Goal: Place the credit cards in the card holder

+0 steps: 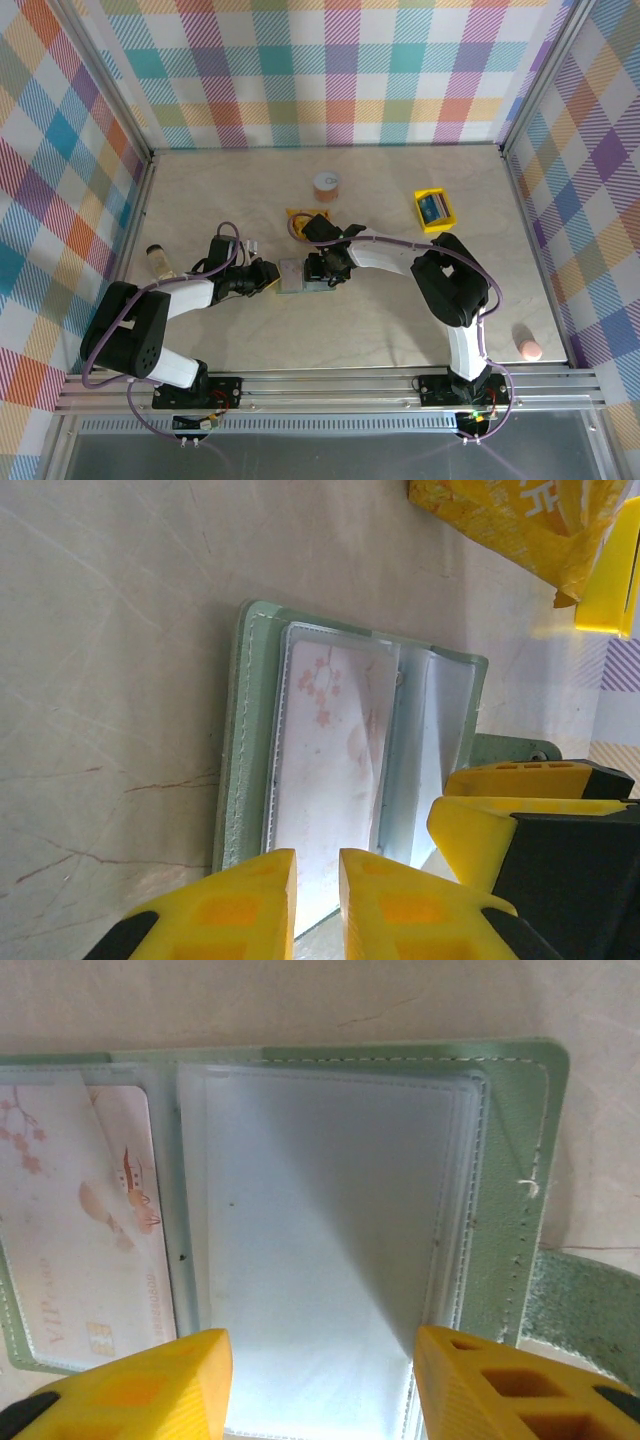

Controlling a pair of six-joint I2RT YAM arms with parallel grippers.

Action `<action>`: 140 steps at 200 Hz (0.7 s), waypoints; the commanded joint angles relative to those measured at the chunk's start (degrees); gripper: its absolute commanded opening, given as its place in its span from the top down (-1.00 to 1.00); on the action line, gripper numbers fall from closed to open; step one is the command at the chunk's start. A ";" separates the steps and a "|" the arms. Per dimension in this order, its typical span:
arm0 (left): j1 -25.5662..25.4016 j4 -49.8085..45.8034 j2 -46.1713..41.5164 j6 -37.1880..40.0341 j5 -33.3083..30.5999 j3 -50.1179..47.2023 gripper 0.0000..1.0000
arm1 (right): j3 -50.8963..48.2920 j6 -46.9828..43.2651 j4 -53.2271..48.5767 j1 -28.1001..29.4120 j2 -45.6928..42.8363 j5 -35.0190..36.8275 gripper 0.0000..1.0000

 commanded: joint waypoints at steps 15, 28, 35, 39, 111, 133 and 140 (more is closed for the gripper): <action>-0.06 1.91 1.18 1.21 1.01 -0.52 0.63 | 1.05 0.41 1.11 -0.48 1.24 -2.01 -0.01; -0.05 1.96 1.29 1.23 0.99 -0.61 0.63 | 0.81 0.82 1.94 -0.65 1.24 -2.85 0.00; -0.05 2.05 1.38 1.26 0.98 -0.61 0.63 | 0.67 0.96 2.43 -0.79 1.24 -3.33 -0.01; -0.05 2.09 1.38 1.24 0.99 -0.61 0.63 | 0.58 1.18 2.76 -0.83 1.24 -3.65 -0.01; -0.05 2.14 1.21 1.34 0.91 -0.78 0.63 | 0.79 2.54 5.93 -1.10 1.85 -6.84 0.07; -0.07 1.96 1.05 1.42 0.82 -0.89 0.63 | 0.92 1.93 5.09 -0.94 1.14 -5.53 0.08; -0.05 1.89 1.03 1.51 0.82 -0.91 0.64 | 0.88 1.62 4.57 -0.83 0.55 -4.54 0.08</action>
